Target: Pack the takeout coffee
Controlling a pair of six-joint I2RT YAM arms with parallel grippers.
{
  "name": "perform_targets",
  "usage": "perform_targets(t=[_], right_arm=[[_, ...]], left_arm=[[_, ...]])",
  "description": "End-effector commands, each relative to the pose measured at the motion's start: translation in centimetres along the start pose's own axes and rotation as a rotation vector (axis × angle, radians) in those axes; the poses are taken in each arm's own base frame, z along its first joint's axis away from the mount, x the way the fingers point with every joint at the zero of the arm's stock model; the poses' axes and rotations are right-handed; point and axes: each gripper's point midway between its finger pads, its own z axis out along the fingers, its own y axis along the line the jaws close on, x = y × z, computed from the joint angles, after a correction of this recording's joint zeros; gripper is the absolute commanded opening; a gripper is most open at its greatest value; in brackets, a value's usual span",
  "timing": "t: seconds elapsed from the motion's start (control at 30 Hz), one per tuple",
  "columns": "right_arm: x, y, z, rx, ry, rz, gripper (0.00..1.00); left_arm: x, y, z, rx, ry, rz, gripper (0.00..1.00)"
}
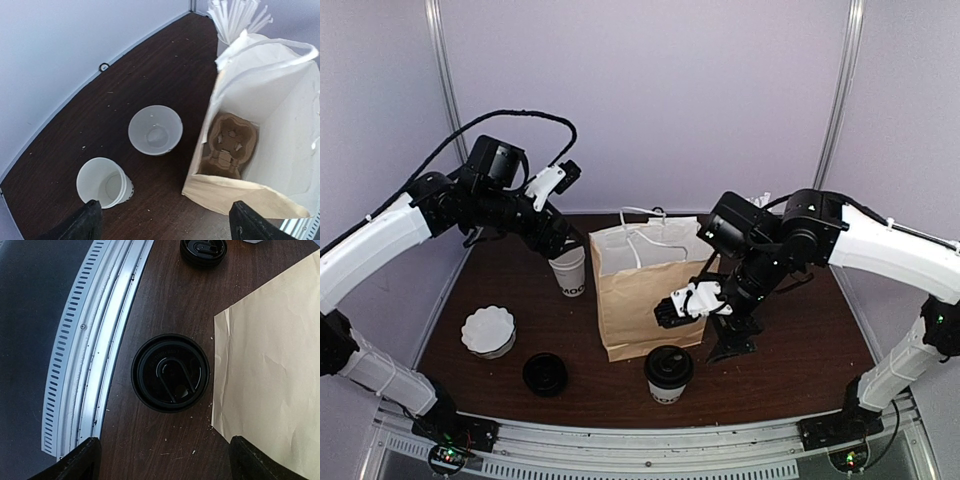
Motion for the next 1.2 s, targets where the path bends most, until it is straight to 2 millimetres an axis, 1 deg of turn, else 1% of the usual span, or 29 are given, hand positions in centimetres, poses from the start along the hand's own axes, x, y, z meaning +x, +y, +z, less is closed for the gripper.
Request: perform_targets(t=[0.0, 0.07, 0.17, 0.33, 0.47, 0.77, 0.97, 1.07, 1.17], right_arm=[[-0.8, -1.4, 0.7, 0.068, 0.061, -0.033, 0.92], [-1.1, -1.9, 1.5, 0.074, 0.079, -0.03, 0.92], [-1.6, -2.2, 2.7, 0.06, 0.097, -0.037, 0.91], [-2.2, -1.7, 4.5, -0.002, 0.122, -0.048, 0.94], [-2.2, -1.1, 5.7, -0.032, 0.141, -0.058, 0.96], [-1.6, -0.2, 8.2, -0.069, 0.183, -0.067, 0.95], [-1.3, 0.8, 9.0, -0.088, 0.192, -0.082, 0.94], [-1.4, 0.7, 9.0, -0.084, 0.193, -0.078, 0.93], [-1.6, 0.2, 9.0, -0.06, 0.191, -0.074, 0.92]], left_arm=[[-1.0, 3.4, 0.2, -0.082, -0.115, -0.078, 0.92], [-0.2, 4.5, 0.5, -0.119, -0.092, -0.125, 0.91], [-0.1, 5.1, 0.3, -0.151, -0.1, -0.143, 0.91], [-0.6, 4.7, -0.6, -0.13, -0.143, -0.145, 0.92], [-0.5, 4.6, -0.5, -0.124, -0.136, -0.142, 0.92], [-0.3, 4.4, -0.3, -0.116, -0.124, -0.135, 0.92], [0.0, 4.4, 0.1, -0.113, -0.106, -0.132, 0.92], [-0.1, 4.2, 0.1, -0.1, -0.105, -0.132, 0.92], [-0.1, 4.1, 0.2, -0.092, -0.105, -0.133, 0.92]])
